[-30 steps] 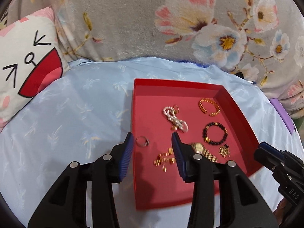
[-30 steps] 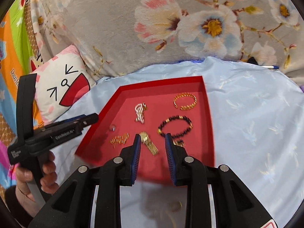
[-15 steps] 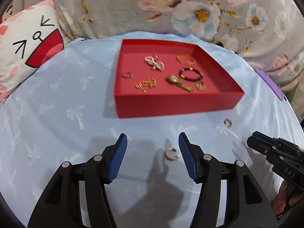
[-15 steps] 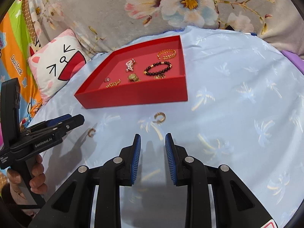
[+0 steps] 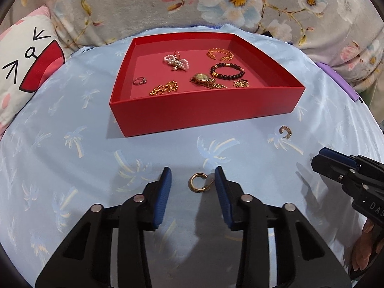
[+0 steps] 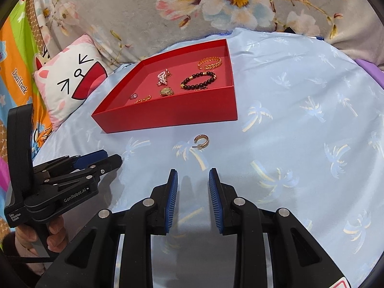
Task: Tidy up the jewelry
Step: 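Withdraw both tools from the box toward the gold hoop earrings, then close the right tool on a gold hoop earring while the left tool approaches the other hoop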
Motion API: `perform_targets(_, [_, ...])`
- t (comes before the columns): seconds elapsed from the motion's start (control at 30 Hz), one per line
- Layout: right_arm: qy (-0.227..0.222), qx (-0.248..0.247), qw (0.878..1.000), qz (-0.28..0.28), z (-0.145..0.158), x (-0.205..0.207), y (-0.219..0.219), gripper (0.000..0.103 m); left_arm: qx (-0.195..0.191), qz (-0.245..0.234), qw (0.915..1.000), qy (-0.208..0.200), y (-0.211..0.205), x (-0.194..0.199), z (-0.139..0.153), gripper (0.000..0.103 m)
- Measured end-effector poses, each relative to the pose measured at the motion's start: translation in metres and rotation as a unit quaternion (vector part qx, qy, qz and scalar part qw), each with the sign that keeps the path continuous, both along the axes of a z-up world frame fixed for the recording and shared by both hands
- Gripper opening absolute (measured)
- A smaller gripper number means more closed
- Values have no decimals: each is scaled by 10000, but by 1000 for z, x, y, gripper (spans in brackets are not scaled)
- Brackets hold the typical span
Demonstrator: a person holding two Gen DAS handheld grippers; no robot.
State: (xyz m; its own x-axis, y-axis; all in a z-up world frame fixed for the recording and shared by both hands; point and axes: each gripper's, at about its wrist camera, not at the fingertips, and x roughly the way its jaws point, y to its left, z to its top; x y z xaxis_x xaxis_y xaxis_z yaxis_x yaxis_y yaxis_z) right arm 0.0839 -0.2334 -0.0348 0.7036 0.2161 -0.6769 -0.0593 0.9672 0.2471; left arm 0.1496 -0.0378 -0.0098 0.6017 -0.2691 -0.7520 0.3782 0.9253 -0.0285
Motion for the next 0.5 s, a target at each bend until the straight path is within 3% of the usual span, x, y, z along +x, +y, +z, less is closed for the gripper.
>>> perform_targets(0.13, [36,19,10000,5,-1,3,-1,27,-56,-3,10000,17,1,0,0,17])
perform_targets(0.5, [128,-292,9995,-42,-2,41,6,27,-346,185,9992,4,13,2,4,16])
